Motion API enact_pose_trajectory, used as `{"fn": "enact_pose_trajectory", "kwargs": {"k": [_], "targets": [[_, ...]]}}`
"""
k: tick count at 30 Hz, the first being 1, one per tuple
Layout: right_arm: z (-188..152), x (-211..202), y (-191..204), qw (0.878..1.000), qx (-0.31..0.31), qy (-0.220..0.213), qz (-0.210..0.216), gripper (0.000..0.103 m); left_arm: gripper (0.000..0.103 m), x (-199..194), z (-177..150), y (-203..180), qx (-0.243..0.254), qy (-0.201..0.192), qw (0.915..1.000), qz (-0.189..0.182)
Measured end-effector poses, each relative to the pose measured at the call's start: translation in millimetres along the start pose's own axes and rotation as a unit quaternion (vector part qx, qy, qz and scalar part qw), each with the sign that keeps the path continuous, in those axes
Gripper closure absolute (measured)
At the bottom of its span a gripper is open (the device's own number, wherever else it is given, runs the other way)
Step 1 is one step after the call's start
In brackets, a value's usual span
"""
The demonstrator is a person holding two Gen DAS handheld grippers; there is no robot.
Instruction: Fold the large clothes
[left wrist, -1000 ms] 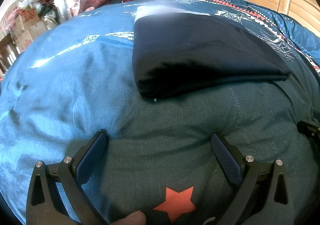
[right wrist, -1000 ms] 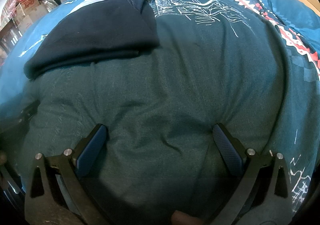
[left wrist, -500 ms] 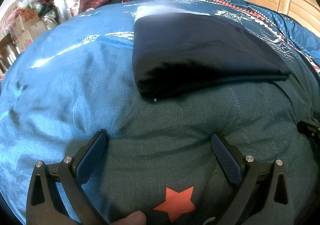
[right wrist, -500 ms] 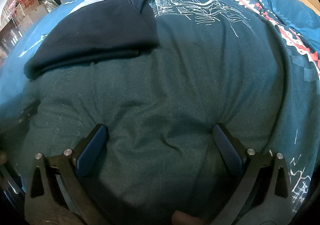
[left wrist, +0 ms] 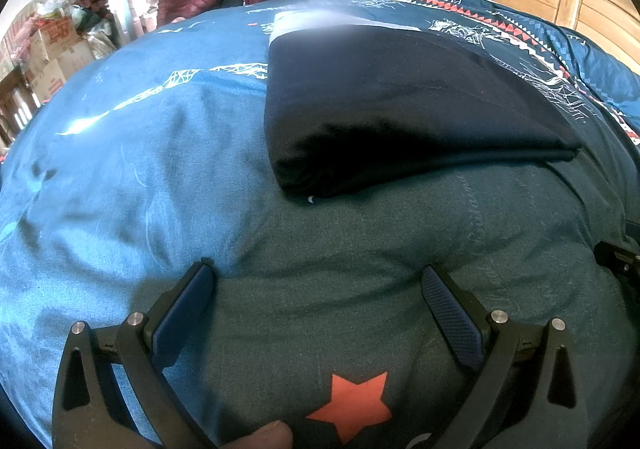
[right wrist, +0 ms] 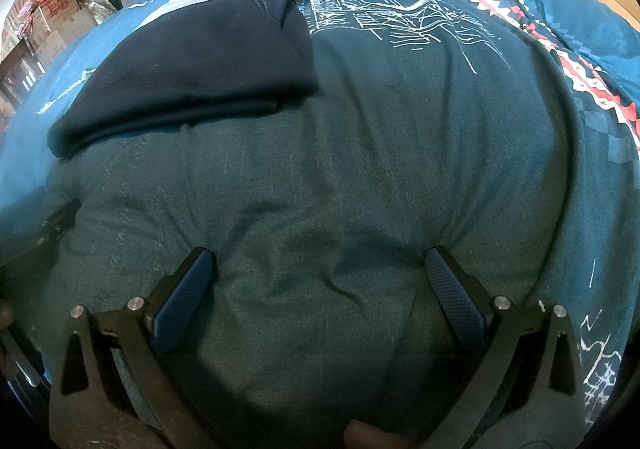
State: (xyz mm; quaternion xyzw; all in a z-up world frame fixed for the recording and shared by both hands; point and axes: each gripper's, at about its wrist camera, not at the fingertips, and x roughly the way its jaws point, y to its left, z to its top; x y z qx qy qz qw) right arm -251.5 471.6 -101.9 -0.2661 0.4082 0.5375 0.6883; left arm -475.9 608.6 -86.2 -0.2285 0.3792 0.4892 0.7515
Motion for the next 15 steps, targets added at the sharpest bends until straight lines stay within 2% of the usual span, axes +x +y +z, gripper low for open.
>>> {"fn": "enact_pose_trajectory", "kwargs": {"k": [11,15], "targets": [[0.3,0.6,1.3,1.0,-0.002,0.002,-0.006,0.0,0.0,0.1,0.4,-0.3,0.0,0.002,1.0,0.0],[2.6,1.4,5.5,1.0,-0.007,0.005,-0.018,0.0,0.0,0.2,7.8,0.3,0.003,0.031,0.9995,-0.004]]}}
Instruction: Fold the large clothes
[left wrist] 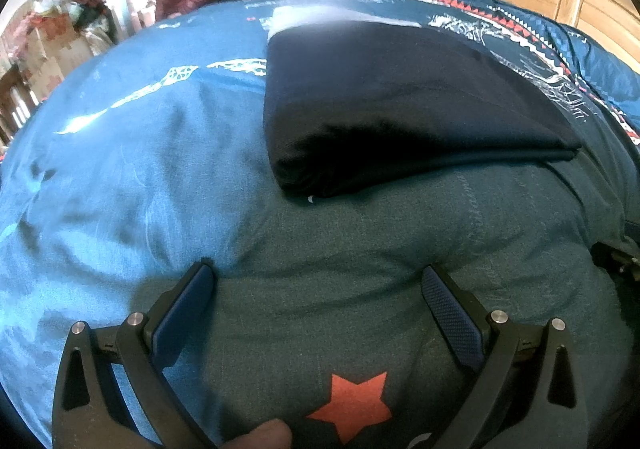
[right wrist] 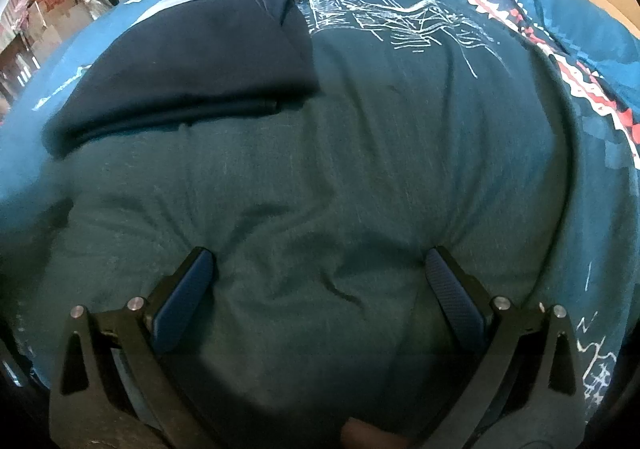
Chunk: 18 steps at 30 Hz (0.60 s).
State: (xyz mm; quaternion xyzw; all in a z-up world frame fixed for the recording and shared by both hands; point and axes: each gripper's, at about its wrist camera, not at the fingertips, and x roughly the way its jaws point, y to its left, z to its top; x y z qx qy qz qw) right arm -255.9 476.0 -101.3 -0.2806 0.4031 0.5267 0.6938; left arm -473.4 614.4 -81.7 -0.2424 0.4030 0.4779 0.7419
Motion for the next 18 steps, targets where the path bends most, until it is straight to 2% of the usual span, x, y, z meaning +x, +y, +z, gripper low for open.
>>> {"fn": "enact_pose_trajectory", "kwargs": {"k": [3,6,9,10,13,18], "targets": [[4,-9,7,1.0,-0.016,-0.001,-0.02,0.0,0.0,-8,7,2,-0.006,0.023,0.9997,0.002],[10,-41,18,0.998,-0.035,-0.027,-0.046,0.0,0.0,-41,17,3,-0.026,0.014,0.9993,0.023],[21,-92,32,0.996,-0.03,-0.066,-0.046,0.0,0.0,-99,32,-3,-0.018,-0.036,0.9988,0.029],[25,-109,35,0.996,-0.027,-0.078,-0.045,0.0,0.0,-129,38,-9,-0.008,-0.066,0.9972,0.033],[37,-168,49,0.992,-0.009,-0.119,-0.038,0.0,0.0,-187,50,-23,0.014,-0.114,0.9924,0.045],[52,-255,67,0.979,0.0,-0.2,-0.043,0.0,0.0,-251,58,-34,0.016,-0.154,0.9866,0.053]]}}
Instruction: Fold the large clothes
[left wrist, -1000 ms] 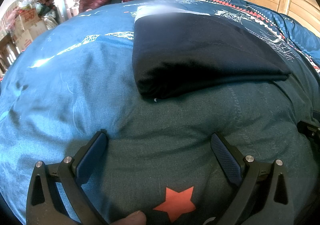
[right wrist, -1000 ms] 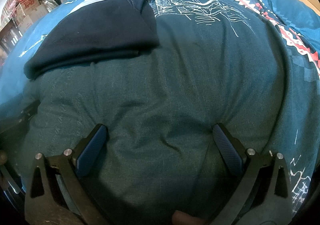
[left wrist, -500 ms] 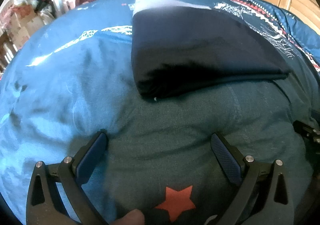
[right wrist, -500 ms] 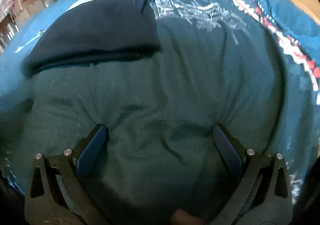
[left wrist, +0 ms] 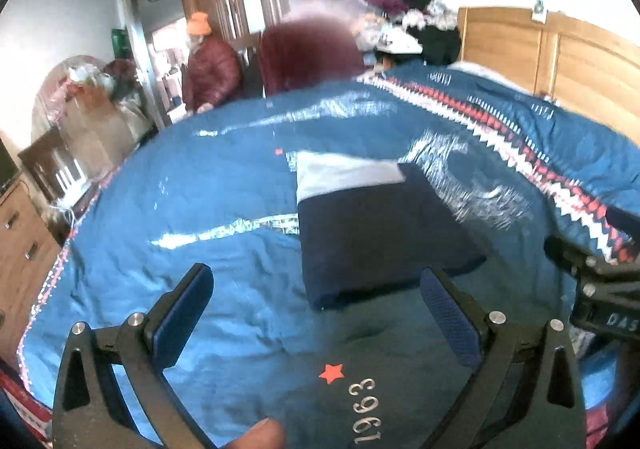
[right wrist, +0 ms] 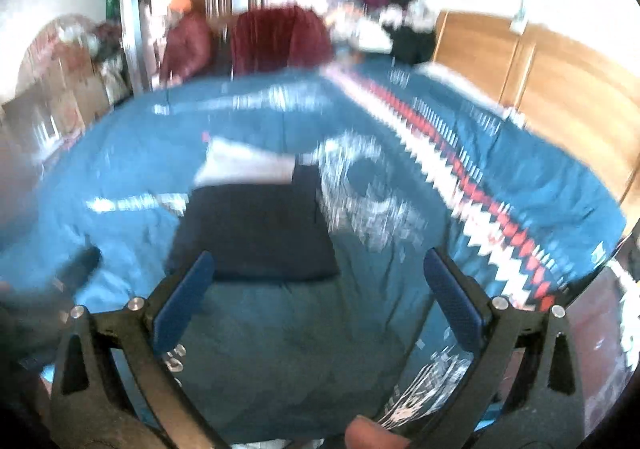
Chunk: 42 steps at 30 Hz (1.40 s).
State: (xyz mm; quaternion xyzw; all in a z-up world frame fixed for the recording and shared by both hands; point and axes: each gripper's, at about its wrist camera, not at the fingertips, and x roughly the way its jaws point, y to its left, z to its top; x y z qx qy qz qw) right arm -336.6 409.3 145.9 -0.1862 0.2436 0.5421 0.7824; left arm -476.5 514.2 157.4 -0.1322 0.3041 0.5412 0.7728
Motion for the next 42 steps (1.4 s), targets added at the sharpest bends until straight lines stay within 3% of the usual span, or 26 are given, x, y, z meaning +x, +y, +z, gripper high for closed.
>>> {"fn": "enact_pose_trajectory", "kwargs": {"k": [5,9,13,15,21,24,29,33,42], "targets": [[27,-46,0,0.998,-0.002,-0.066,-0.02,0.0,0.0,-40,14,-1,0.016,-0.042,0.9986,0.028],[44,-76,4,0.994,-0.005,-0.107,-0.006,0.0,0.0,-62,19,3,0.016,-0.059,0.9972,0.041],[67,-90,-1,0.985,0.027,-0.132,0.103,0.0,0.0,-76,16,3,0.016,-0.059,0.9979,0.022],[86,-93,-8,0.971,0.065,-0.147,0.174,0.0,0.0,-80,15,3,0.017,-0.058,0.9981,0.009],[121,-70,-3,0.933,0.156,-0.107,0.308,0.0,0.0,-92,4,-8,0.033,-0.059,0.9977,-0.007],[121,-49,28,0.919,0.143,-0.051,0.363,0.0,0.0,-95,1,-12,0.043,-0.063,0.9971,-0.005],[117,-37,56,0.899,0.133,-0.016,0.418,0.0,0.0,-92,-2,-11,0.039,-0.062,0.9972,-0.011],[115,-41,66,0.894,0.107,-0.016,0.435,0.0,0.0,-91,-3,-8,0.049,-0.07,0.9963,-0.003],[111,-48,64,0.899,0.102,-0.017,0.424,0.0,0.0,-86,-7,-11,0.043,-0.063,0.997,-0.012]]}}
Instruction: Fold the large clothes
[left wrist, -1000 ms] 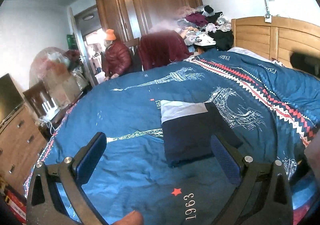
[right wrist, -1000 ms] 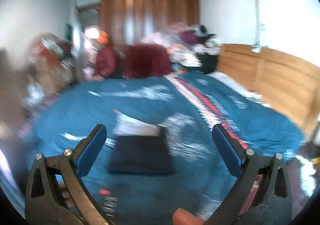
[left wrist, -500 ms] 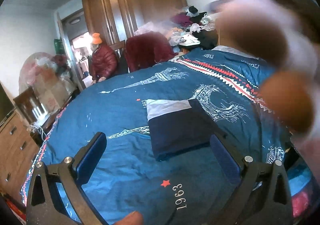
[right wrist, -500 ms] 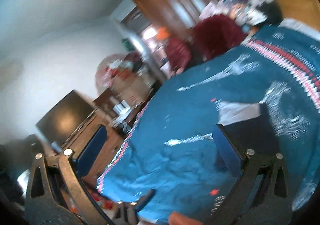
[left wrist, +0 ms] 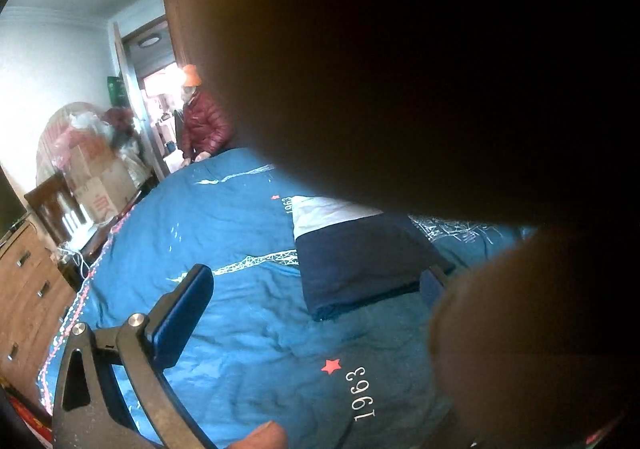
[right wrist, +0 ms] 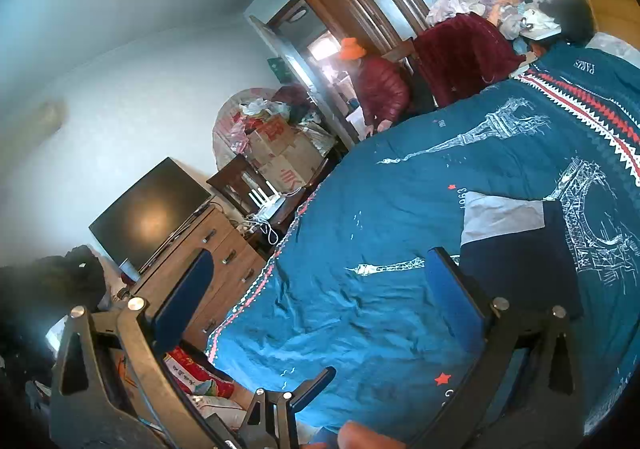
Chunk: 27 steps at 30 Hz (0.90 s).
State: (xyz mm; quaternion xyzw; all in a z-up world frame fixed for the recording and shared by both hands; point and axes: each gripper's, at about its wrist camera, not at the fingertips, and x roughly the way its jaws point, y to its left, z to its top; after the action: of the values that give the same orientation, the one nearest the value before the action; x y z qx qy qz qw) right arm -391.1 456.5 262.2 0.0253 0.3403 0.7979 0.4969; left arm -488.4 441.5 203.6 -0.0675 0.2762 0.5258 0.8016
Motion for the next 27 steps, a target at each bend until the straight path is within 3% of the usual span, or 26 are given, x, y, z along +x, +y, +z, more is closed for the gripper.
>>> {"fn": "enact_pose_trajectory", "kwargs": {"k": [27], "targets": [[-1,5,-10,0.999,-0.001,0.011,-0.034,0.0,0.0,8,-14,-13,-0.003,0.024,0.9994,-0.023]]}}
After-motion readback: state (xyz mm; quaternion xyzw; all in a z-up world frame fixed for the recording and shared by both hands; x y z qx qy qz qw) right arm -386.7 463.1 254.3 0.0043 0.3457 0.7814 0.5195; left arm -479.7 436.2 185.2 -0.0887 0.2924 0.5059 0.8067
